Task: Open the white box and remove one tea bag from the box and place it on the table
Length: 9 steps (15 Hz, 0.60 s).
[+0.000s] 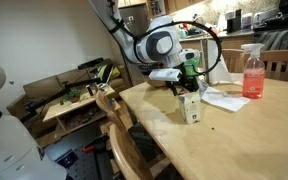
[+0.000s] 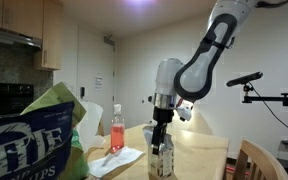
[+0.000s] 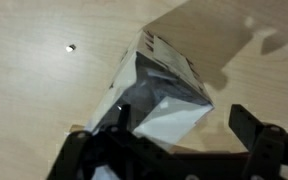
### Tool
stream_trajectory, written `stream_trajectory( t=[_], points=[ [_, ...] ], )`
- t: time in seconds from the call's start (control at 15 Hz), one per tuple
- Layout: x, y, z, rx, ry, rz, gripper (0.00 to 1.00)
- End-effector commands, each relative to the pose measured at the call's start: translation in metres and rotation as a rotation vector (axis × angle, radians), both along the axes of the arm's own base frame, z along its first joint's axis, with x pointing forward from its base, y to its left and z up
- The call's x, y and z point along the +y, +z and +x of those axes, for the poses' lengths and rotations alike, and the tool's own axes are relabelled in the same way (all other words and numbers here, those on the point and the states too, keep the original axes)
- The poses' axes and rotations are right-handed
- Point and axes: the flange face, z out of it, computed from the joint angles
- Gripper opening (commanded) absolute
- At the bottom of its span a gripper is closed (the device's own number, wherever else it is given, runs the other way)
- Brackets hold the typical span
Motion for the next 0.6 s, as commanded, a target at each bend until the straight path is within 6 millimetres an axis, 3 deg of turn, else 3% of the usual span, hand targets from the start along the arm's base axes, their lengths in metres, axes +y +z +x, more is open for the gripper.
stream_trajectory(
  t=[0.0, 0.33, 0.4, 0.47, 0.53],
  points=[
    [-0.0025, -0.0013, 0.0033, 0.005, 0.008, 0.013, 1.0],
    [-0.0036, 0.0002, 0.0051, 0.003, 0.007, 0.025, 1.0],
    [-0.0035, 0.0005, 0.0054, 0.002, 0.005, 0.025, 0.93],
    [-0.0034, 0.0009, 0.0057, 0.0, 0.005, 0.026, 0.72],
    [-0.0031, 0.0017, 0.0066, -0.002, 0.006, 0.027, 0.68]
  ],
)
